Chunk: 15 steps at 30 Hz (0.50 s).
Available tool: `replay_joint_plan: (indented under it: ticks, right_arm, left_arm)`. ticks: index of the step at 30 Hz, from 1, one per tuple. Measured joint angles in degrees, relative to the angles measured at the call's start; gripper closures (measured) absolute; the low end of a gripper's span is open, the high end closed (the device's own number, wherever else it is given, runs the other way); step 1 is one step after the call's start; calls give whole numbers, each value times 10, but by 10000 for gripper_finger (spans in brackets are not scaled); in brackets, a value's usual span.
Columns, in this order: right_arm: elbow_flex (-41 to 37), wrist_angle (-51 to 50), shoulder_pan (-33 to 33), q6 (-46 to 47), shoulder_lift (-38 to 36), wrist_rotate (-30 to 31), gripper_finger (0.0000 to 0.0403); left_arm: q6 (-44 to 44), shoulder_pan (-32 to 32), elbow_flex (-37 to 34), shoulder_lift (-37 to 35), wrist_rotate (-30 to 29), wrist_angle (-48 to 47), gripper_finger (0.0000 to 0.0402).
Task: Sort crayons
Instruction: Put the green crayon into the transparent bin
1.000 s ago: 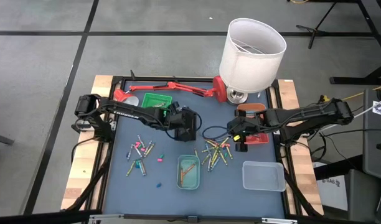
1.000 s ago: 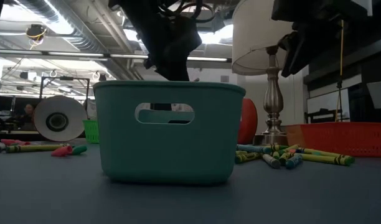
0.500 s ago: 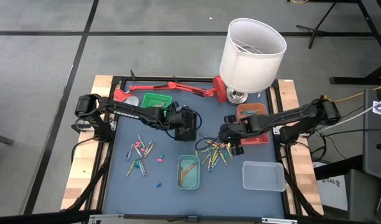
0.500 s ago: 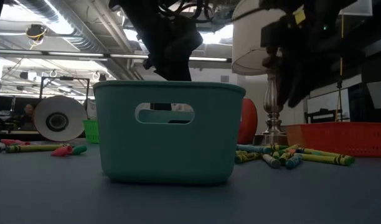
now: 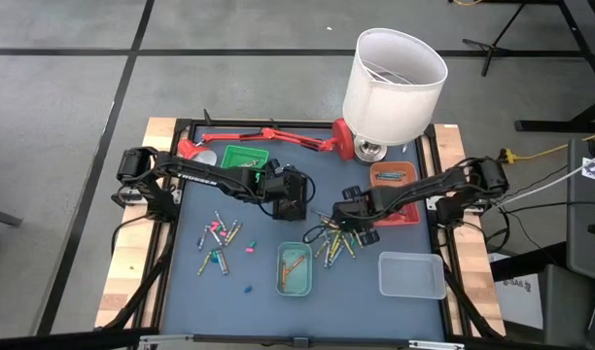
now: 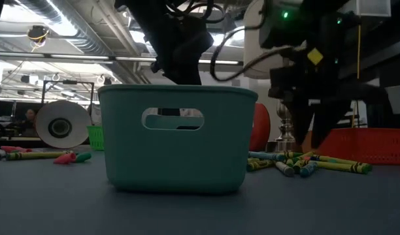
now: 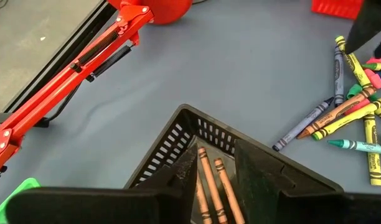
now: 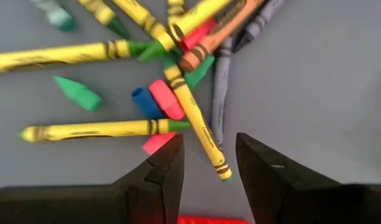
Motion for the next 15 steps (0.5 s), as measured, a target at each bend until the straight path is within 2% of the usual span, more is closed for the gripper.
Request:
replay_joint_plan:
  ticks: [15]
  right_arm:
    - [0,-10,-57,-16,49,-1,260]
  left_arm:
    - [0,0,0,0,0,0,309]
